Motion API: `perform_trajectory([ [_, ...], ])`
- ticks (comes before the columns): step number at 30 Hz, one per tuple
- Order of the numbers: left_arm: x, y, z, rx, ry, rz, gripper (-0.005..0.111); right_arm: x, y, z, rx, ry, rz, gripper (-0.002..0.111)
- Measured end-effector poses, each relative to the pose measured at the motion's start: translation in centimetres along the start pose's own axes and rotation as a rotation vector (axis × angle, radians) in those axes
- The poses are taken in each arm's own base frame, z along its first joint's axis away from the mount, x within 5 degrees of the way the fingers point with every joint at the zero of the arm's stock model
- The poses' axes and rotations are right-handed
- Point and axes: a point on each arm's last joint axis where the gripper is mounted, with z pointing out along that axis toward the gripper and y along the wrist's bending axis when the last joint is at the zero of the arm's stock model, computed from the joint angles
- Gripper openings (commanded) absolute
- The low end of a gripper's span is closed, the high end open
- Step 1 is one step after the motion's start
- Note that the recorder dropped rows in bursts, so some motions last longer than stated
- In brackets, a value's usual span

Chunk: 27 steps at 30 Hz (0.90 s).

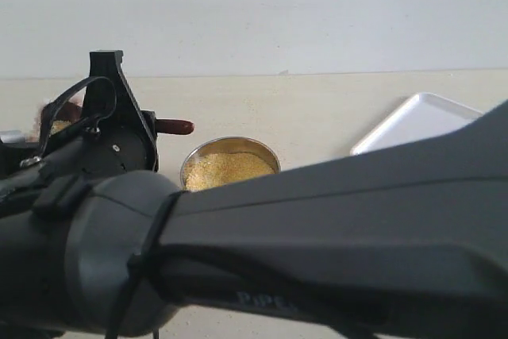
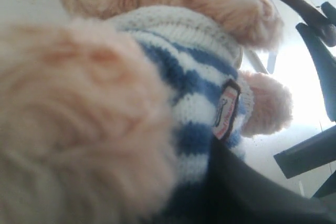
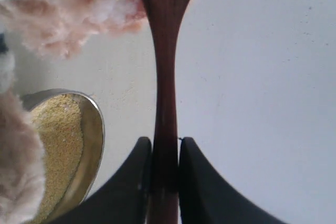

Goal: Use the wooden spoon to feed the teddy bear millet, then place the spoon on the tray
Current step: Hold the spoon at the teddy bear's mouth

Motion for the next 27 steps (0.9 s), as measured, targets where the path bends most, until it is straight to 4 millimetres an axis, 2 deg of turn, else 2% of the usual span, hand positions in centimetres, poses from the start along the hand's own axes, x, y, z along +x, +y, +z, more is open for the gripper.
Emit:
perform_trajectory([
  [12, 0.0, 0.0, 0.0, 0.000, 0.000, 0.000, 0.005, 0.9, 1.9, -0.6, 0.107, -0.013, 0.008, 0.000],
  [17, 0.0, 0.0, 0.0, 0.000, 0.000, 0.000, 0.005, 1.2, 1.9, -1.5, 0.147, -0.048, -0.028, 0.000],
  [27, 0.0, 0.0, 0.0, 0.000, 0.000, 0.000, 0.005, 1.2, 1.7, -1.9, 0.194, -0.077, -0.097, 0.000],
])
